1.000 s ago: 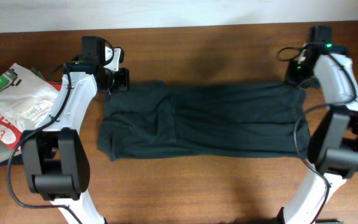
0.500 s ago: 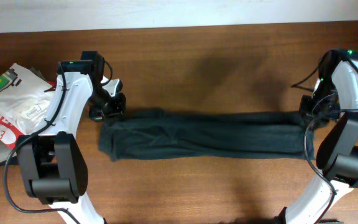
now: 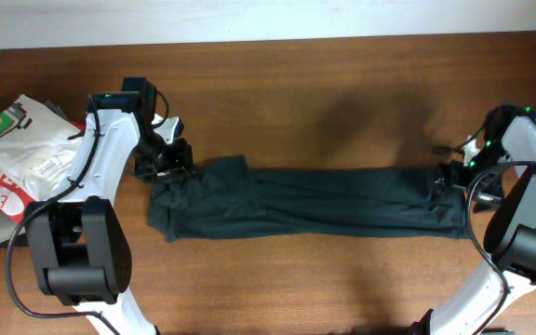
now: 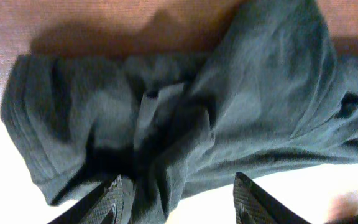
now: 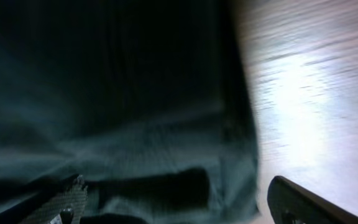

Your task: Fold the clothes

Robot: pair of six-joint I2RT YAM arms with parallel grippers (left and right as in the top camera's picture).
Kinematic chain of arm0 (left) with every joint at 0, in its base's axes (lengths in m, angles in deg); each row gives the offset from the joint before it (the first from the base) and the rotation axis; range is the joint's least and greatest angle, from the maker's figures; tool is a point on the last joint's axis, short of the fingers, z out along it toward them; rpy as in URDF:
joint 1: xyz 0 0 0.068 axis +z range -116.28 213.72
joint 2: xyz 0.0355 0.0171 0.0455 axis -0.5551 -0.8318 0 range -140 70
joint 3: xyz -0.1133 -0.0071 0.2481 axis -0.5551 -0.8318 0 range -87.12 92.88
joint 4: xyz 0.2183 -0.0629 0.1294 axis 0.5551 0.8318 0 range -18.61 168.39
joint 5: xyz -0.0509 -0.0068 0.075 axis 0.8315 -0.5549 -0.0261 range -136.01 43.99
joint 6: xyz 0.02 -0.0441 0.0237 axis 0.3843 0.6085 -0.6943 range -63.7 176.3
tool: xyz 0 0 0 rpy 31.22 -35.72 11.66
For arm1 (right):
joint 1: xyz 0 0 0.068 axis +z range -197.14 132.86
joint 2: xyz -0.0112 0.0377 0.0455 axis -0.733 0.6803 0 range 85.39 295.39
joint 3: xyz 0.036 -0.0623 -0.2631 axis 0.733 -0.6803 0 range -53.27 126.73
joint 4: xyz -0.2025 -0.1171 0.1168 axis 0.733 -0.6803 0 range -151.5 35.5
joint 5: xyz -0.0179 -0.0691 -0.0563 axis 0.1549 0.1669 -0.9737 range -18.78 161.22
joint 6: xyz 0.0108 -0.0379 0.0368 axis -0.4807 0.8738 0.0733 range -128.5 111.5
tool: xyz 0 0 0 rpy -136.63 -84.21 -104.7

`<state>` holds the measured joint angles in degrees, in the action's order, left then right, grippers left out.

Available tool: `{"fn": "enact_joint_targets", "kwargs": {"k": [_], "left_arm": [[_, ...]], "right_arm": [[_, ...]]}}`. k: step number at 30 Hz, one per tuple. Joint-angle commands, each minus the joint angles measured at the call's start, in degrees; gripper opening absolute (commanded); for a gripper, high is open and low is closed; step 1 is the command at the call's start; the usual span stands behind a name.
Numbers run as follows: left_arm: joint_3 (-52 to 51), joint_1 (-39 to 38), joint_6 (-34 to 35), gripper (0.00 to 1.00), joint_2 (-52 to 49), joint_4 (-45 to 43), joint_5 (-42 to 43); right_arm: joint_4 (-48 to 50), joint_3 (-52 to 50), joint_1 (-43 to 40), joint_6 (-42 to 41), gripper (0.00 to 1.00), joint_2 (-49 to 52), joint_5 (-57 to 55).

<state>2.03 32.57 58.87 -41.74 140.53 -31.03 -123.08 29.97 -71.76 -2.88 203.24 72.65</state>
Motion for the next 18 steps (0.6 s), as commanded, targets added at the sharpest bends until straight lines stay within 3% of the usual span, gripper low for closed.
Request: {"fn": "enact_joint_targets", "kwargs": {"k": [1, 2, 5, 10, 11, 12, 14, 18], "left_arm": [[-0.3, -0.2, -0.3, 0.56, 1.2, -2.2, 0.3], [-0.5, -0.6, -0.3, 0.56, 1.2, -2.9, 0.3], [-1.8, -3.0, -0.3, 0.54, 1.1, -4.5, 0.2], [-8.4, -6.8, -0.3, 0.5, 1.1, -9.9, -4.9], [-9.1, -7.3, -0.3, 0.42, 1.1, -10.1, -4.9], [-9.7, -7.8, -0.3, 0.24, 1.1, -9.8, -4.9], [-9.7, -8.2, -0.3, 0.01, 1.1, -8.9, -4.9], [-9.2, -8.1, -1.0, 0.0, 1.8, -2.5, -4.9]], "right_arm": [[4.1, -4.1, -0.3, 2.5, 0.96, -0.1, 2.1], [5.5, -4.8, -0.3, 2.5, 0.96, -0.1, 2.1], [6.3, -5.0, -0.3, 2.5, 0.84, -0.1, 2.1], [6.7, -5.1, -0.2, 2.5, 0.82, -0.1, 2.1], [6.7, -5.2, -0.2, 2.5, 0.82, -0.1, 2.1], [6.7, -5.2, -0.2, 2.5, 0.82, -0.1, 2.1], [6.7, -5.2, -0.2, 2.5, 0.82, -0.1, 2.1], [6.7, -5.2, -0.2, 2.5, 0.82, -0.1, 2.0]]}}
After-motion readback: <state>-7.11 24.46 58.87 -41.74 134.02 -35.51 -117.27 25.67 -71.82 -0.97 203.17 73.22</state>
